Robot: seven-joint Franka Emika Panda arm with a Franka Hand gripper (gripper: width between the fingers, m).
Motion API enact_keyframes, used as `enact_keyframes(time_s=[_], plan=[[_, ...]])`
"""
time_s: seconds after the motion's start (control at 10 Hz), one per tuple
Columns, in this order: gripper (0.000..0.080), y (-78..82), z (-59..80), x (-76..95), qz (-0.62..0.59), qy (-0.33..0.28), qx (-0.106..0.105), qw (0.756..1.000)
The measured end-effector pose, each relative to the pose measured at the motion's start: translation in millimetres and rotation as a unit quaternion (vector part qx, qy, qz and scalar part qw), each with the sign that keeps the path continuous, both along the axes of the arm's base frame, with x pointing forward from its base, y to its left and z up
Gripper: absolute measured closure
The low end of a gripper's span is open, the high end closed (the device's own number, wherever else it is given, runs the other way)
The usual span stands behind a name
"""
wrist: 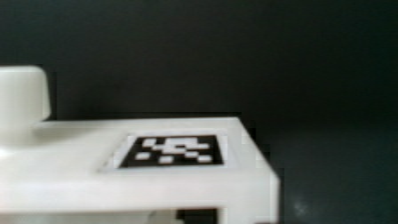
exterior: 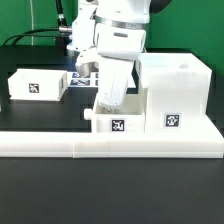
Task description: Assemble drawer
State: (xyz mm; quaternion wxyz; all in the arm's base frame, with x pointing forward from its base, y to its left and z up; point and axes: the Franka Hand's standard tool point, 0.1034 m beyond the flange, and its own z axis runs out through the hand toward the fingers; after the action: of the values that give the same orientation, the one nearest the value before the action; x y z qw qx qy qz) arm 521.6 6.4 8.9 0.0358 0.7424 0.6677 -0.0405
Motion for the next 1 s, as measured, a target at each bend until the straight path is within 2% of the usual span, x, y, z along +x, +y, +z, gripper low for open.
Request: enact_keyframes(time_s=[1.0], plan=[[0.0755,1.3,2.5,2.2,0.001,0.01,-0.011,1.0]])
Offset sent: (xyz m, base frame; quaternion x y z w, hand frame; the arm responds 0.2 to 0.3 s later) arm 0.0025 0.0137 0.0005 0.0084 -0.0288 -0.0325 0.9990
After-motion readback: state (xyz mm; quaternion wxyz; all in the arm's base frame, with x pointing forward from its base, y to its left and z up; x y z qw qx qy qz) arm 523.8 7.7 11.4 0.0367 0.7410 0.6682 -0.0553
